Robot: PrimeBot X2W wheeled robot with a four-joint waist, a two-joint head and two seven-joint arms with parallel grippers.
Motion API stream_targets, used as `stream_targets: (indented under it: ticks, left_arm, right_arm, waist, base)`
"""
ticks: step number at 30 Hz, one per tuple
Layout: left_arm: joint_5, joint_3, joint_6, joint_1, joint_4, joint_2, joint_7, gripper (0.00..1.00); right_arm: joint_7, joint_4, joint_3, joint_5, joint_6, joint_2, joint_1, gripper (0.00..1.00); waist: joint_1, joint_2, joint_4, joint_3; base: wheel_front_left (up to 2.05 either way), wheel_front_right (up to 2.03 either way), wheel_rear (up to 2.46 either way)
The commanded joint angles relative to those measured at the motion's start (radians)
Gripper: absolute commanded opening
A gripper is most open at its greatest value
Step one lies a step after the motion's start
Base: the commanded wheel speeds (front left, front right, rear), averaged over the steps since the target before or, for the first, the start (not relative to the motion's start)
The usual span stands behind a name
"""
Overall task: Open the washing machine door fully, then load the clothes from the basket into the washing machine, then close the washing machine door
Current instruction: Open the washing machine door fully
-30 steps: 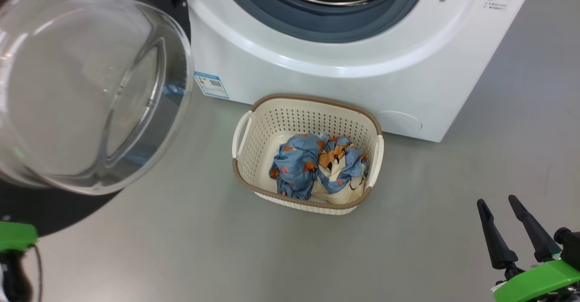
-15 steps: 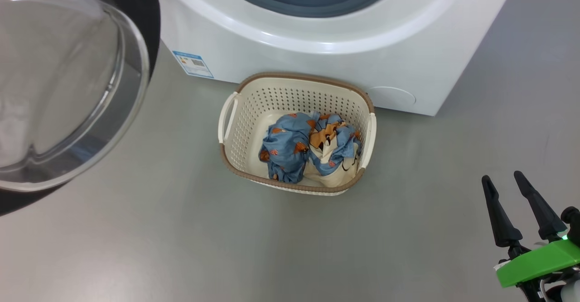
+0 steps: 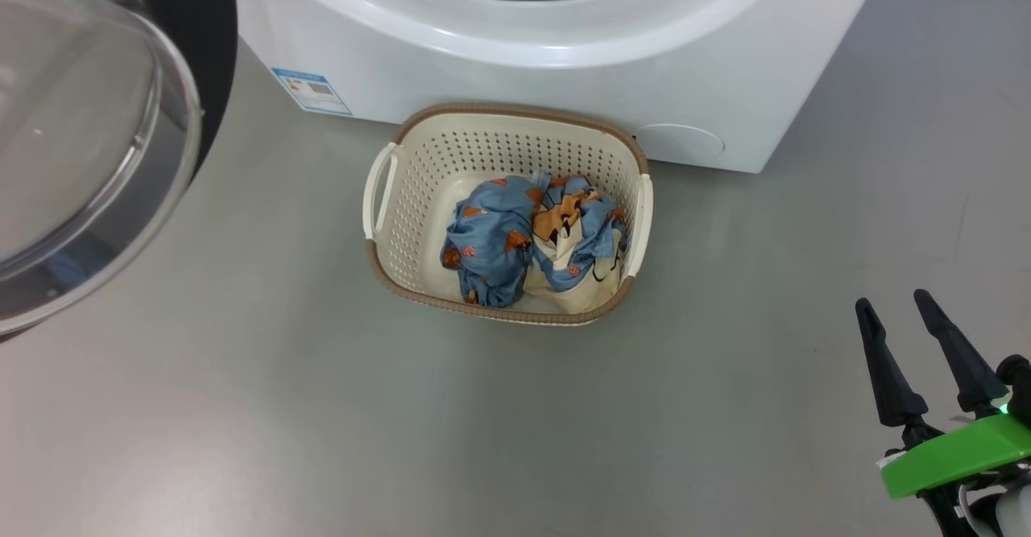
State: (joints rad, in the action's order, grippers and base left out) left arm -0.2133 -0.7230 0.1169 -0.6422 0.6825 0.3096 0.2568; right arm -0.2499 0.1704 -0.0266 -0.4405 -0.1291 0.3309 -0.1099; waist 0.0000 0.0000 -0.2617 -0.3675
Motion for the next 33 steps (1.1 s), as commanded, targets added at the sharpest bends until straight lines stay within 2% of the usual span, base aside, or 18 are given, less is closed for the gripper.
stream_targets:
  ticks: [1, 9, 15, 30, 31, 33]
  left_arm:
    - [0.011, -0.026, 0.002, -0.019, 0.000, 0.088, 0.005, 0.00]
    - [0.037, -0.038, 0.009, -0.046, 0.050, 0.111, 0.005, 0.00]
    - [0.039, -0.022, 0.013, -0.034, 0.049, 0.089, 0.005, 0.00]
    - [-0.088, 0.138, 0.014, 0.104, -0.045, 0.053, 0.005, 0.00]
    - [-0.099, 0.146, 0.014, 0.116, -0.055, 0.048, 0.005, 0.04]
    - [-0.117, 0.166, 0.014, 0.144, -0.075, 0.039, 0.005, 0.23]
  right_arm:
    - [-0.012, -0.025, -0.028, 0.008, -0.002, 0.020, -0.021, 1.00]
    - [-0.012, -0.019, -0.032, 0.009, -0.002, 0.018, -0.023, 1.00]
    - [-0.012, -0.010, -0.034, 0.006, -0.002, 0.011, -0.011, 1.00]
    - [-0.012, -0.007, -0.038, -0.002, -0.002, 0.006, 0.011, 1.00]
    - [-0.012, -0.006, -0.038, -0.003, -0.002, 0.005, 0.013, 1.00]
    - [-0.012, -0.006, -0.037, -0.003, -0.002, 0.003, 0.018, 1.00]
  waist:
    - [0.0000, 0.0000, 0.006, -0.009]
    - [0.0000, 0.0000, 0.012, -0.005]
    - [0.0000, 0.0000, 0.008, 0.022]
    - [0.0000, 0.0000, -0.004, 0.083]
    - [0.0000, 0.0000, -0.004, 0.089]
    - [0.0000, 0.0000, -0.004, 0.101]
  base:
    - [0.00, 0.00, 0.00]
    - [0.00, 0.00, 0.00]
    - [0.00, 0.00, 0.00]
    - [0.00, 0.00, 0.00]
    - [0.00, 0.00, 0.00]
    - [0.00, 0.00, 0.00]
